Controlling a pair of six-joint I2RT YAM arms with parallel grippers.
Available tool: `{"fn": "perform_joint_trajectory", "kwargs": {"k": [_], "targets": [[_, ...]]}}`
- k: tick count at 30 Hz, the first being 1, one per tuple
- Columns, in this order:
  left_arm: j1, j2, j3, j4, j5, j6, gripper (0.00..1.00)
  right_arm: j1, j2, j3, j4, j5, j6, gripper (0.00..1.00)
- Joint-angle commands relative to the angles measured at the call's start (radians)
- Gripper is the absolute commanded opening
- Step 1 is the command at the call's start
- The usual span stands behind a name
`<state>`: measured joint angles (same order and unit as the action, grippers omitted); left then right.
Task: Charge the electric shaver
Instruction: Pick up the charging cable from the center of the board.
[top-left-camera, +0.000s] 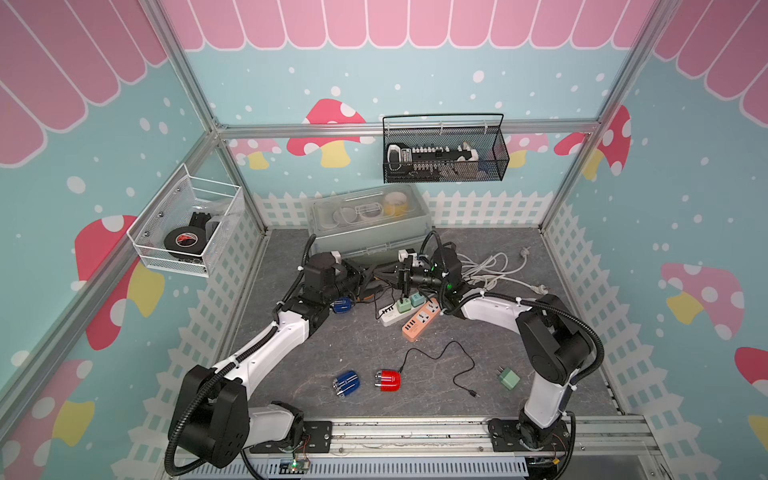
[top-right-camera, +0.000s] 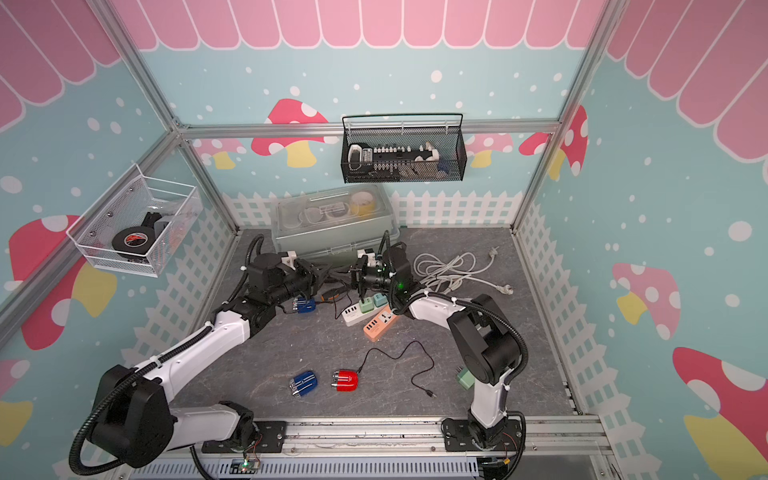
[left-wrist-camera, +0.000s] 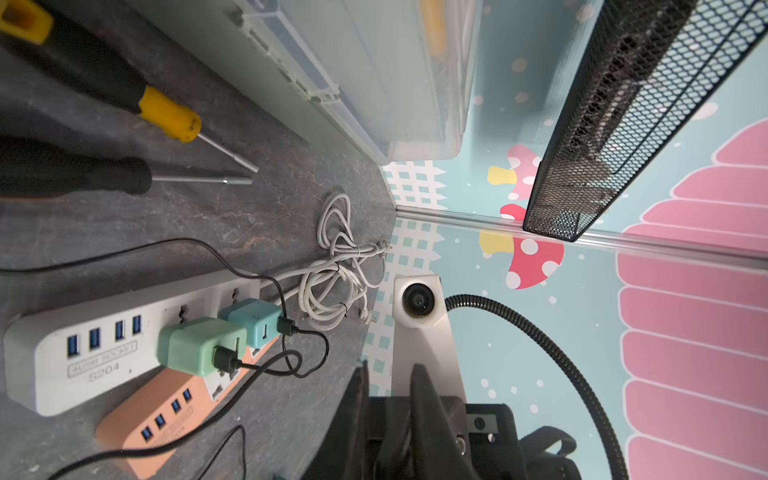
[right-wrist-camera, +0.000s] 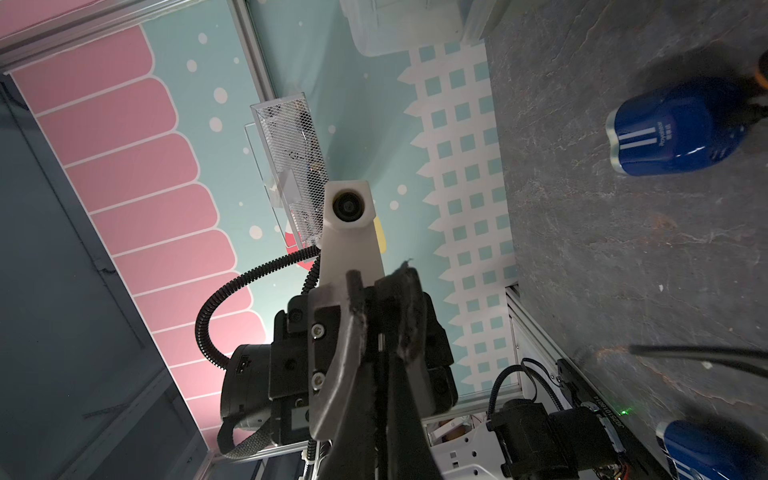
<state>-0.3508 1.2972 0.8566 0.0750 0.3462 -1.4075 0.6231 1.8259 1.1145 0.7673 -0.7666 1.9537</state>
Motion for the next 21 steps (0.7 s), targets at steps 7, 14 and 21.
{"fn": "perform_joint_trajectory", "kwargs": {"k": [7, 14, 21], "targets": [[-0.009, -0.212, 0.122, -0.725, -0.262, -0.092, 0.59, -0.052, -0.063, -0.008, -0.159, -0.110, -0.313, 0.00], [-0.158, -0.397, -0.019, -1.013, -0.386, -0.550, 0.53, -0.066, -0.177, 0.118, -0.750, -0.163, -0.907, 0.00], [-0.412, -0.393, -0.146, -1.031, -0.454, -1.016, 0.60, -0.067, -0.275, 0.135, -0.951, -0.197, -1.102, 0.00]]}}
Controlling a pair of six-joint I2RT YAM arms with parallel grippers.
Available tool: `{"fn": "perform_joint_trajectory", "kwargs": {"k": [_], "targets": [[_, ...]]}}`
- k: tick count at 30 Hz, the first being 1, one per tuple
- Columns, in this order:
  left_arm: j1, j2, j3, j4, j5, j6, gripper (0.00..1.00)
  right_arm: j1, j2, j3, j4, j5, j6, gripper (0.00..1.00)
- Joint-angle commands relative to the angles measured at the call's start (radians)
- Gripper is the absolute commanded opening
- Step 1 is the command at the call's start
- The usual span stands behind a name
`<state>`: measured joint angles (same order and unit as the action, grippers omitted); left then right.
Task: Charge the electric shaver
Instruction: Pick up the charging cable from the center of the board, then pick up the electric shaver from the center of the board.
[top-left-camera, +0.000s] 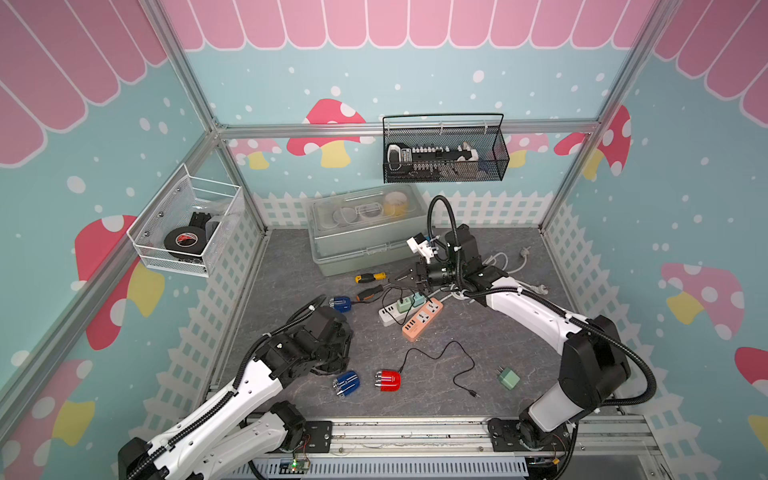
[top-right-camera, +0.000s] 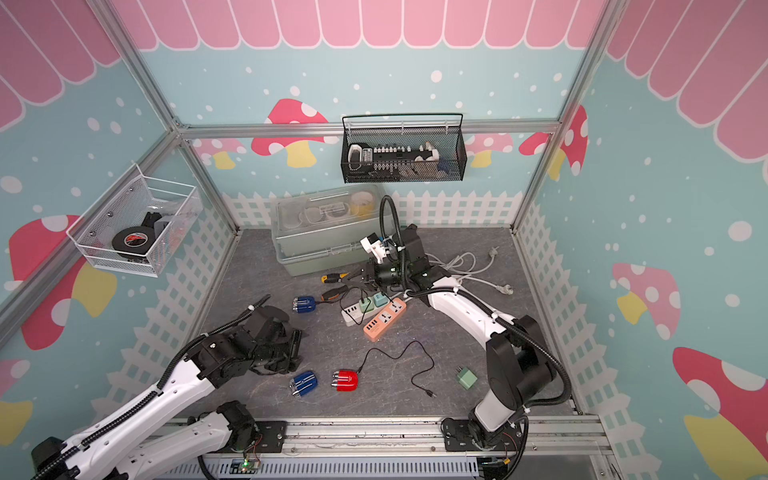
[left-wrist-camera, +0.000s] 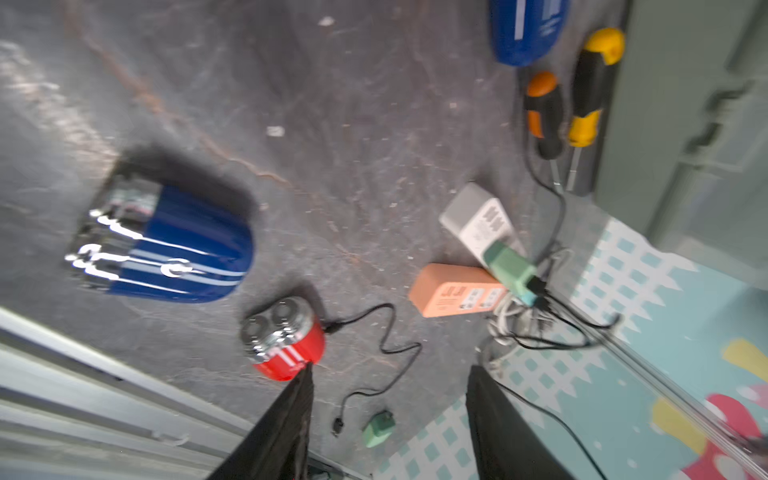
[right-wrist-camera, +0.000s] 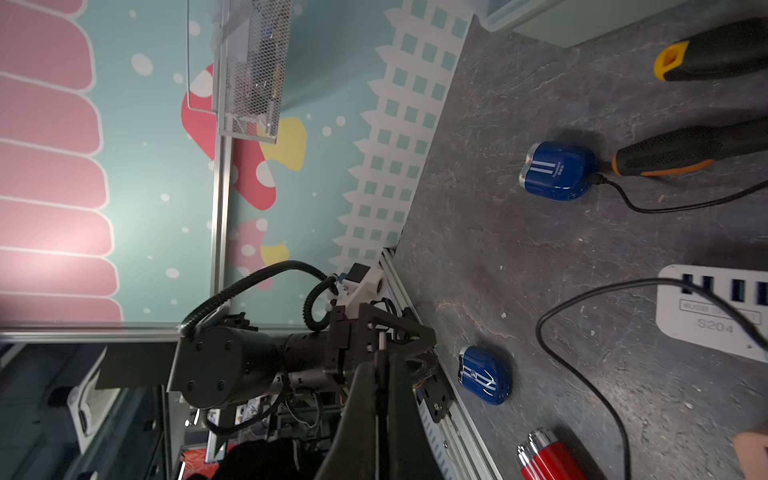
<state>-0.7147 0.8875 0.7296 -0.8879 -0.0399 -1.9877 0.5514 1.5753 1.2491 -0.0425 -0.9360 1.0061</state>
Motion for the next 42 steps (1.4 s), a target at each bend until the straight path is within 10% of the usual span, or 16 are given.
{"fn": "perform_joint_trajectory", "kwargs": {"k": [1, 4, 16, 42], "targets": [[-0.078, 0.032, -0.026, -0.068, -0.076, -0.497, 0.62, 0.005, -0.033, -0.006, -0.141, -0.027, -0.157, 0.00], [-0.147, 0.076, -0.043, -0.052, -0.090, -0.636, 0.80, 0.005, -0.049, -0.009, -0.169, -0.027, -0.180, 0.00], [-0.231, 0.126, -0.156, 0.145, -0.122, -0.757, 0.89, 0.005, -0.055, -0.060, -0.112, -0.032, -0.143, 0.00], [0.001, 0.181, -0.233, 0.166, -0.156, -0.620, 0.89, 0.004, -0.029, -0.057, -0.110, -0.037, -0.119, 0.00]]}}
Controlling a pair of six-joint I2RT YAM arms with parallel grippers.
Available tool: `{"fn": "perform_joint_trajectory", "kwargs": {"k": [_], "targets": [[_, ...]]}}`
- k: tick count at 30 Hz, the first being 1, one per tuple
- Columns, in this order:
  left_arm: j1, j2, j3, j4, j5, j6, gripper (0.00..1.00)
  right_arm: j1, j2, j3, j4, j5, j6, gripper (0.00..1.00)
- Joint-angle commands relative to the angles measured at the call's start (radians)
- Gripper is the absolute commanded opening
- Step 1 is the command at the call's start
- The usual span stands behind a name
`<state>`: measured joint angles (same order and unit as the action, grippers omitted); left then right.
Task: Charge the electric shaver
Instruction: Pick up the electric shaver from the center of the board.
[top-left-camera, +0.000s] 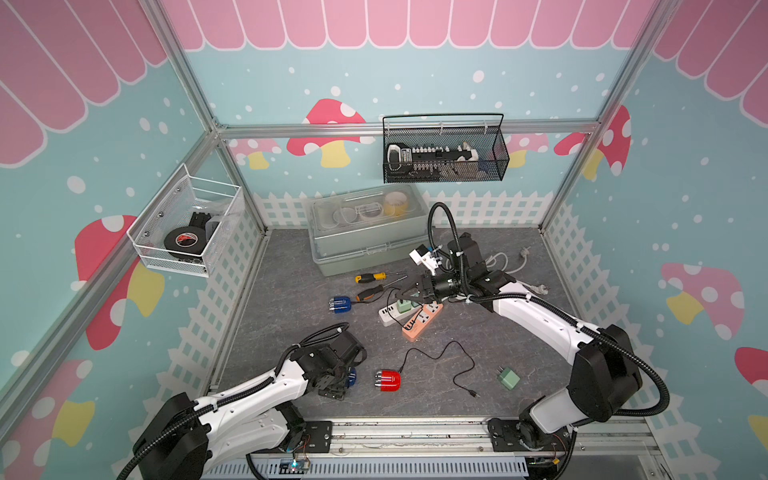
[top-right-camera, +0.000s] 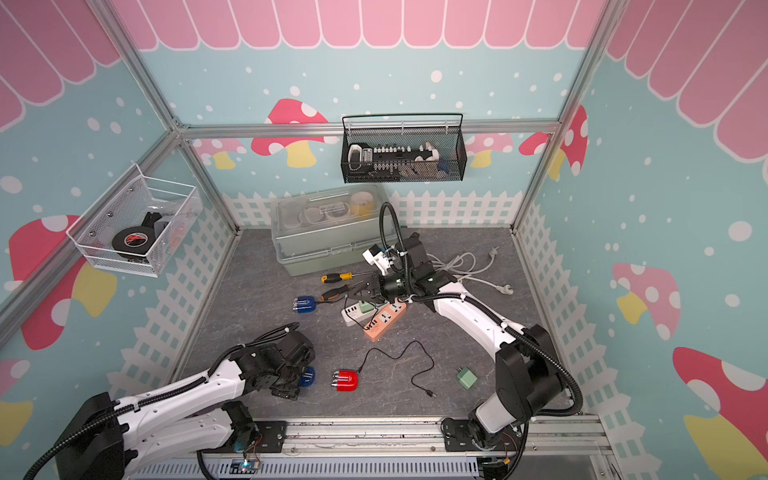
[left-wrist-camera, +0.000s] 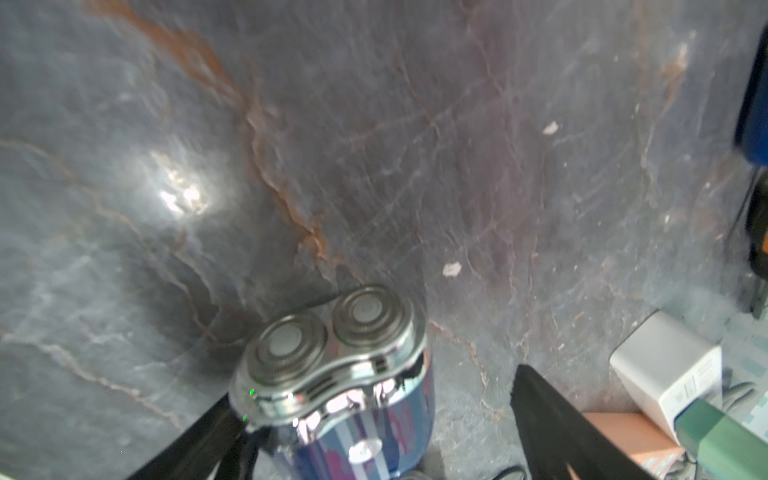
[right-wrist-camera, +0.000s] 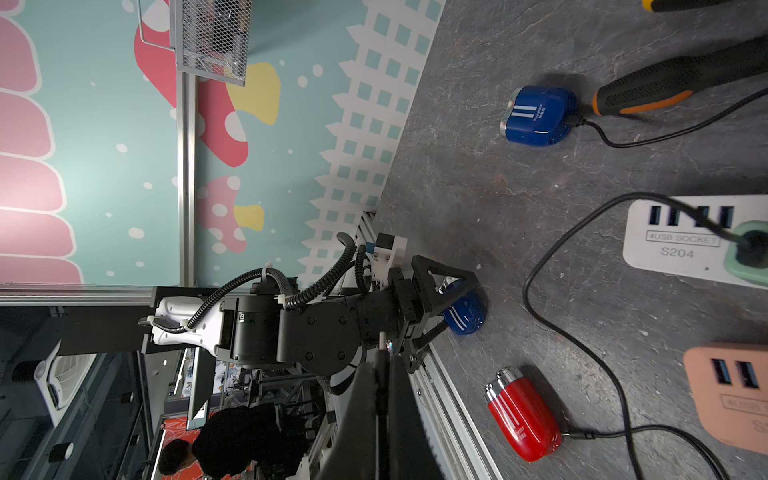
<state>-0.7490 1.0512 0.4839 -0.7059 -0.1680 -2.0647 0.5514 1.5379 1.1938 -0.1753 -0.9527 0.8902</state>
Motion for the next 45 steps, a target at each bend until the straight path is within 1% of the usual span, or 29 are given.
{"fn": "perform_joint_trajectory", "kwargs": {"k": [1, 4, 6, 9, 14, 18, 21, 25, 28, 30, 32, 37, 42, 45], "targets": [[0.059, 0.024, 0.018, -0.020, -0.022, -0.520, 0.89, 0.005, 0.009, -0.002, 0.022, -0.021, -0.003, 0.00], [0.106, 0.064, 0.056, -0.063, 0.016, -0.445, 0.83, 0.004, 0.010, 0.000, 0.022, -0.021, -0.003, 0.00], [0.121, 0.097, 0.095, -0.112, 0.047, -0.397, 0.83, 0.005, 0.008, 0.000, 0.019, -0.021, -0.004, 0.00], [0.120, 0.123, 0.111, -0.124, 0.068, -0.365, 0.82, 0.005, 0.009, -0.002, 0.020, -0.020, -0.003, 0.00], [0.122, 0.127, 0.119, -0.131, 0.059, -0.276, 0.83, 0.005, 0.013, -0.009, 0.022, -0.017, -0.004, 0.00], [0.121, 0.130, 0.118, -0.186, 0.130, -0.213, 0.83, 0.005, 0.011, -0.017, 0.025, -0.007, 0.000, 0.00], [0.133, 0.145, 0.116, -0.190, 0.136, -0.160, 0.83, 0.005, 0.002, -0.036, 0.048, 0.005, 0.019, 0.00], [0.186, 0.248, 0.199, -0.235, 0.159, -0.003, 0.84, 0.005, -0.018, -0.076, 0.085, 0.012, 0.052, 0.00], [0.201, 0.345, 0.267, -0.259, 0.185, 0.098, 0.84, 0.005, -0.030, -0.092, 0.085, 0.041, 0.056, 0.00], [0.202, 0.388, 0.285, -0.273, 0.215, 0.118, 0.84, 0.005, -0.036, -0.096, 0.085, 0.048, 0.058, 0.00], [0.202, 0.401, 0.279, -0.266, 0.226, 0.110, 0.83, 0.005, -0.043, -0.100, 0.086, 0.057, 0.061, 0.00], [0.207, 0.391, 0.273, -0.247, 0.178, 0.111, 0.79, 0.004, -0.058, -0.120, 0.104, 0.071, 0.081, 0.00], [0.207, 0.444, 0.280, -0.233, 0.198, 0.138, 0.79, 0.005, -0.063, -0.135, 0.112, 0.073, 0.085, 0.00], [0.194, 0.429, 0.242, -0.181, 0.182, 0.121, 0.76, 0.005, -0.058, -0.134, 0.121, 0.075, 0.090, 0.00]]}}
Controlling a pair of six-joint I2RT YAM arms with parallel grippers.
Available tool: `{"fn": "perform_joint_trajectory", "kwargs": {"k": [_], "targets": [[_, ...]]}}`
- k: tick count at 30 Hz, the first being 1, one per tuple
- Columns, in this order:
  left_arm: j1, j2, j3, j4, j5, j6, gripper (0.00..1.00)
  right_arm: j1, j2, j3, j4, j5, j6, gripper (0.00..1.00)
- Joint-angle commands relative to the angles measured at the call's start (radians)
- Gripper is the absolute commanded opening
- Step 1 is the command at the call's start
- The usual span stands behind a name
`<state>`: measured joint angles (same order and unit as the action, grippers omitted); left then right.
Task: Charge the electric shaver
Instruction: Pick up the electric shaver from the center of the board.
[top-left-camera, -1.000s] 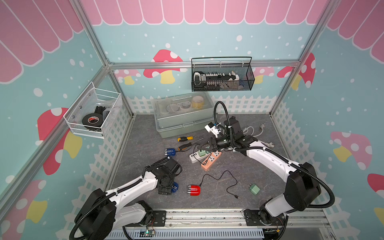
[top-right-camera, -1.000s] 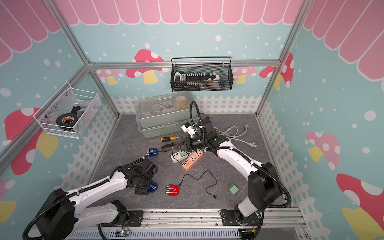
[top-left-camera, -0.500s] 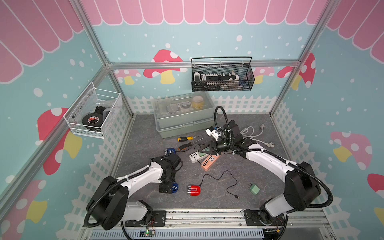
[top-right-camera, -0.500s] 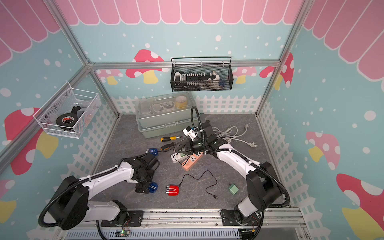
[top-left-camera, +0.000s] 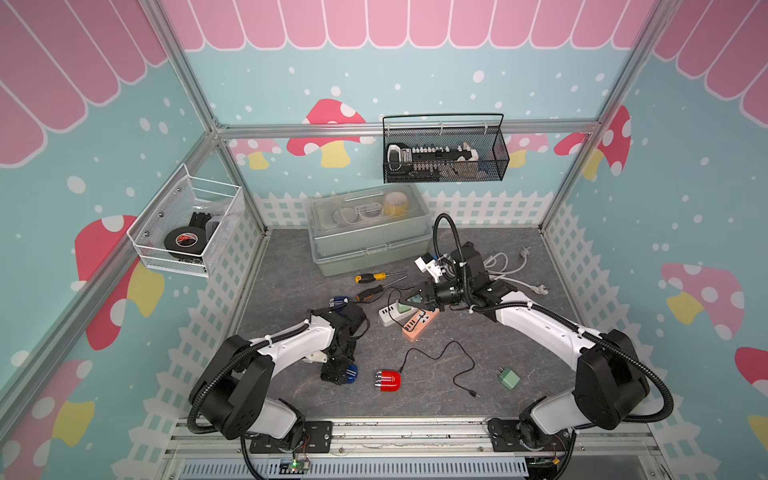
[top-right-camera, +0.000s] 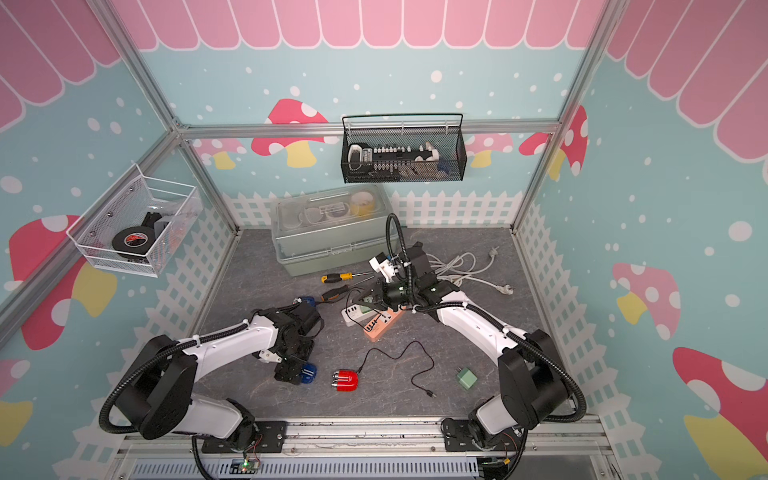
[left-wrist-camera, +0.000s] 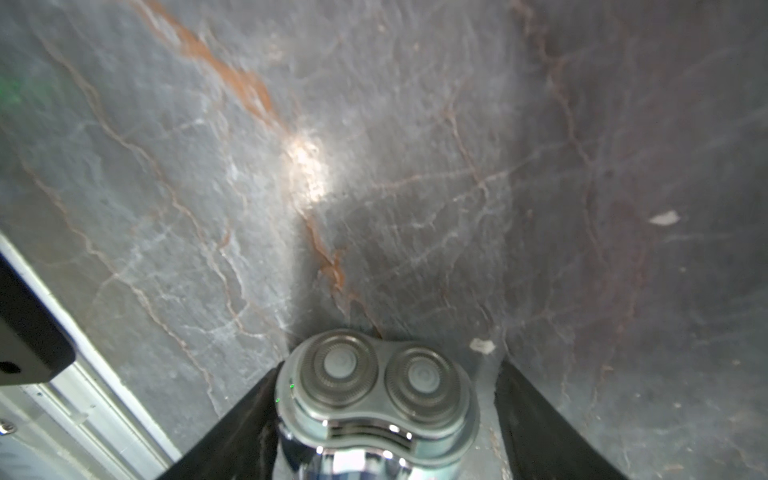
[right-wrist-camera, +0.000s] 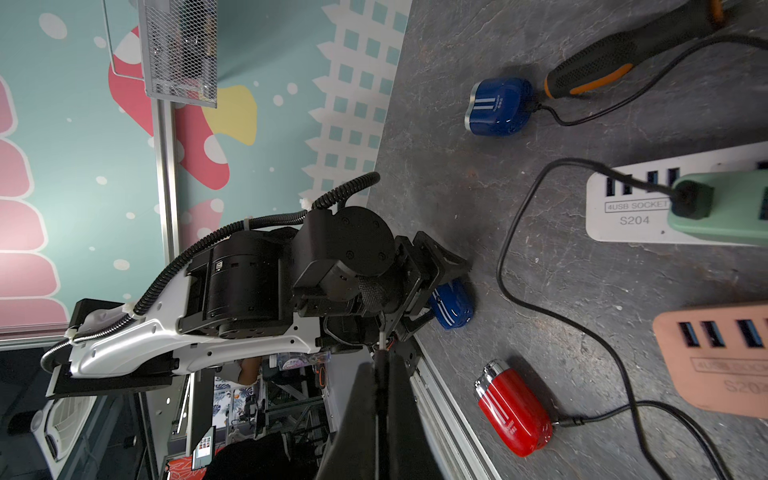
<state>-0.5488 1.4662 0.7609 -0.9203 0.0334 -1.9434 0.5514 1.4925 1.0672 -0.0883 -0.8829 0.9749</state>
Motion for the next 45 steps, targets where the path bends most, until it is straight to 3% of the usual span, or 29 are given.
{"fn": "perform_joint_trajectory", "kwargs": {"k": [1, 6, 10, 17, 25, 35, 40, 45], "targets": [[-0.009, 0.004, -0.044, 0.044, -0.029, -0.007, 0.74, 0.005, -0.012, -0.007, 0.038, 0.006, 0.008, 0.00], [-0.014, -0.025, -0.083, 0.056, -0.026, -0.019, 0.45, 0.005, -0.004, -0.008, 0.051, 0.009, 0.018, 0.00], [-0.015, -0.036, -0.095, 0.064, -0.023, -0.014, 0.37, 0.005, -0.003, -0.009, 0.060, 0.009, 0.025, 0.00], [-0.005, -0.105, -0.032, 0.064, -0.029, 0.024, 0.00, 0.004, -0.009, -0.017, 0.077, -0.012, 0.011, 0.00], [0.095, -0.188, 0.208, 0.012, 0.046, 0.171, 0.00, 0.004, -0.024, -0.053, 0.124, -0.030, -0.038, 0.00], [0.187, -0.086, 0.429, 0.029, 0.259, 0.260, 0.00, 0.068, 0.088, -0.041, 0.333, 0.030, 0.059, 0.00], [0.219, -0.038, 0.472, 0.050, 0.343, 0.275, 0.00, 0.077, 0.107, -0.089, 0.490, 0.071, 0.155, 0.00], [0.240, -0.026, 0.471, 0.067, 0.380, 0.271, 0.00, 0.093, 0.130, -0.092, 0.516, 0.085, 0.170, 0.00]]}}
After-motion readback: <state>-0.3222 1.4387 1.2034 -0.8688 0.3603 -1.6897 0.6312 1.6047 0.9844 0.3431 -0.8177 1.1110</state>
